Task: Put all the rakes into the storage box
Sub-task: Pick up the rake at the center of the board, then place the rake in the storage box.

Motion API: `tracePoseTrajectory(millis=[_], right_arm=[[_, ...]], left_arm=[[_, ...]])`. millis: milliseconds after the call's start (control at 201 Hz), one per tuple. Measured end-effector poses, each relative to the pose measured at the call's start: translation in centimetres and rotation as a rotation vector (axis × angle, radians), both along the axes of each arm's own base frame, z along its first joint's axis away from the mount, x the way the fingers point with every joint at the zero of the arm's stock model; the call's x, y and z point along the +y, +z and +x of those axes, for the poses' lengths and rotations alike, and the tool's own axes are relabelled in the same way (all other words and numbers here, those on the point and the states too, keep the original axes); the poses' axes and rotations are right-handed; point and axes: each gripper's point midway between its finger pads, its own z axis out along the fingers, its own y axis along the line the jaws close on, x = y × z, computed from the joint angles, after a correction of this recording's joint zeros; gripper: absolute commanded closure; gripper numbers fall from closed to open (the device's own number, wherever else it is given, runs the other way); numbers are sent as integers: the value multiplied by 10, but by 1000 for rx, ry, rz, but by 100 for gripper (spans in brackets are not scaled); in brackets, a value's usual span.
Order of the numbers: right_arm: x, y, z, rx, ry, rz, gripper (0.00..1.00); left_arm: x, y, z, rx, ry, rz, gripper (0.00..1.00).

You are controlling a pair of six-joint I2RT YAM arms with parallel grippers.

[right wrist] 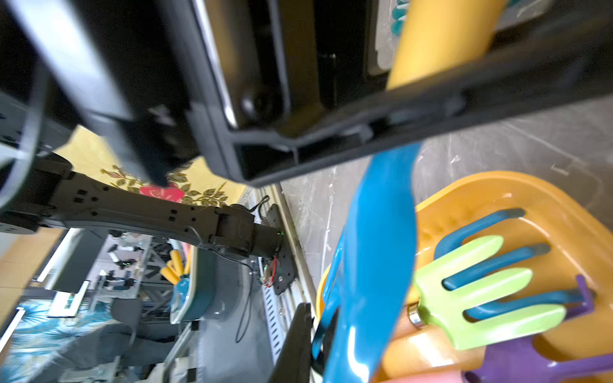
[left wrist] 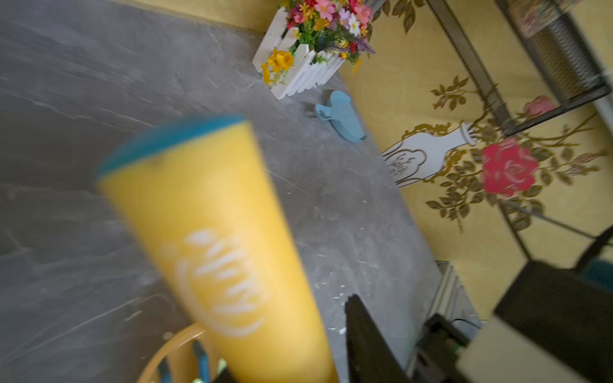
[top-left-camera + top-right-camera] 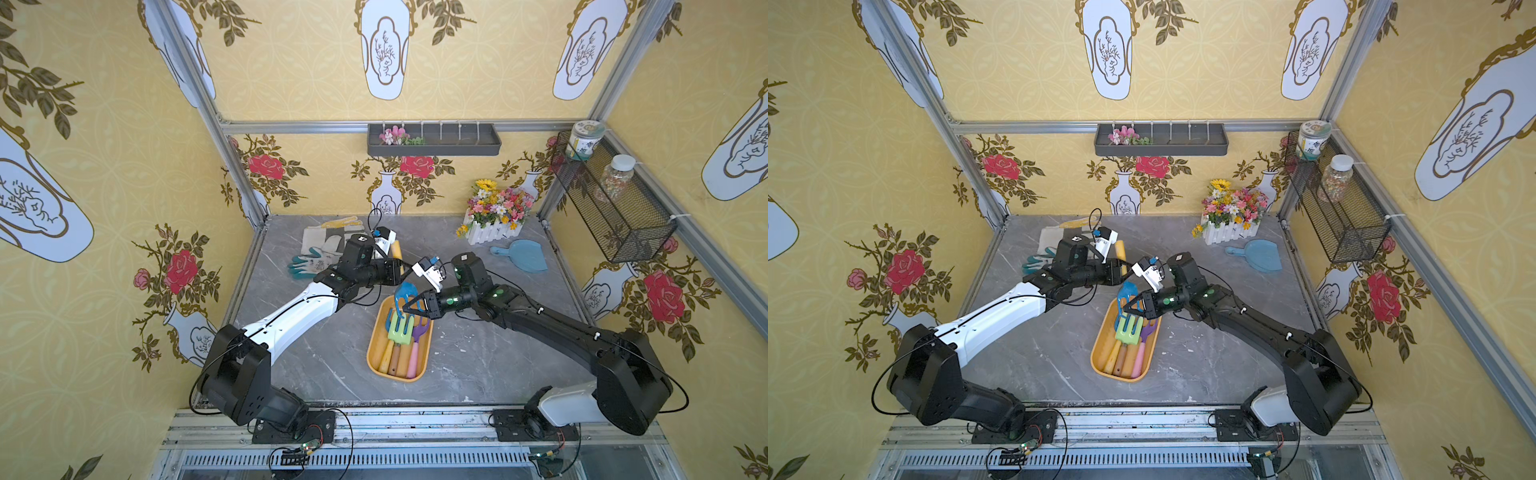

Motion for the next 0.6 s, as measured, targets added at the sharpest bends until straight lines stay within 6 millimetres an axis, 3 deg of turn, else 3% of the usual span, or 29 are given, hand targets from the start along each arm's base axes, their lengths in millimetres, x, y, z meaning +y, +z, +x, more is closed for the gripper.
tracePoseTrajectory(millis=[55,134,184,373,602], right_arm=[[0,2,3,-38,-5,4,85],[-1,3,4,-30,-20,-2,58],[-5,-1,1,3,-30,-18,50],[-26,-2,15,11,-138,-50,44],[-59,-14,42,31,-306,-88,44]], left_arm=[[-1,7,2,22,19,-29,100],[-1,6,1,10,6,-11,100],[0,2,-1,-25,-23,29,100],[8,-24,-15,9,-67,121,100],[-6,-62,-58,108,-178,179,100]])
